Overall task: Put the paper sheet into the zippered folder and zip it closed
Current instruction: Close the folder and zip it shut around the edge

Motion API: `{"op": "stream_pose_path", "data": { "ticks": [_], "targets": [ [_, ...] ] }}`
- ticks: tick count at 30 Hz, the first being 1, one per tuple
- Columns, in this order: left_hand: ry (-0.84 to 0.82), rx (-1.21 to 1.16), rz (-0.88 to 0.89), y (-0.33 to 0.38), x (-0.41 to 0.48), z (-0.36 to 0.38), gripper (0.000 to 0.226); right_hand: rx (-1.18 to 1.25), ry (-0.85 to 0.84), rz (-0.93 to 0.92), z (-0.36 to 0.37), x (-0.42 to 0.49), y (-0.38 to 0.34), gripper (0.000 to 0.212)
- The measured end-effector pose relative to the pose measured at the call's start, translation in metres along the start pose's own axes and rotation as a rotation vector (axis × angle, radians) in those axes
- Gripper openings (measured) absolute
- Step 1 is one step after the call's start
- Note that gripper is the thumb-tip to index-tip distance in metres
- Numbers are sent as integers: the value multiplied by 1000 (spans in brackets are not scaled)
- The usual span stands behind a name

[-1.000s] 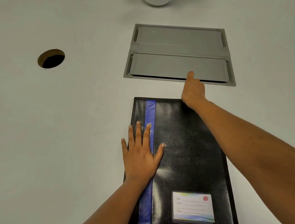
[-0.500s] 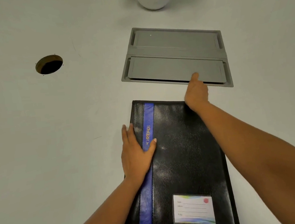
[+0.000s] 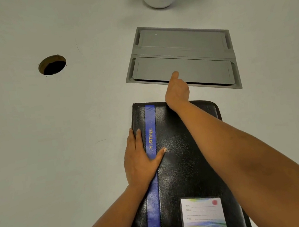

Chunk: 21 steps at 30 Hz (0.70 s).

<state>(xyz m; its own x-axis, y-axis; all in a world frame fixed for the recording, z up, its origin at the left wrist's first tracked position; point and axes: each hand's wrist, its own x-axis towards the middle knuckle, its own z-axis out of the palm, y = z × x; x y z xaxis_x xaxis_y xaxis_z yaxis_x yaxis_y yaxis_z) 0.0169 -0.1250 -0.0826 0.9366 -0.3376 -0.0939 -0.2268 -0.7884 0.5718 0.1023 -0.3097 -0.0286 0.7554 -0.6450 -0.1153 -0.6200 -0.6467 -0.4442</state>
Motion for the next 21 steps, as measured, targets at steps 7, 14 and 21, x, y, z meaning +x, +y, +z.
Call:
{"op": "stream_pose_path", "data": {
  "ticks": [7, 14, 21],
  "targets": [
    [0, 178, -16, 0, 1, 3, 110, -65, -26, -28, -12, 1, 27, 42],
    [-30, 218, -21, -2, 2, 3, 121, -50, -31, 25, -14, 6, 36, 43],
    [-68, 156, 0, 4, 11, -4, 99, 26, -50, 258, -15, 13, 45, 40]
  ]
}}
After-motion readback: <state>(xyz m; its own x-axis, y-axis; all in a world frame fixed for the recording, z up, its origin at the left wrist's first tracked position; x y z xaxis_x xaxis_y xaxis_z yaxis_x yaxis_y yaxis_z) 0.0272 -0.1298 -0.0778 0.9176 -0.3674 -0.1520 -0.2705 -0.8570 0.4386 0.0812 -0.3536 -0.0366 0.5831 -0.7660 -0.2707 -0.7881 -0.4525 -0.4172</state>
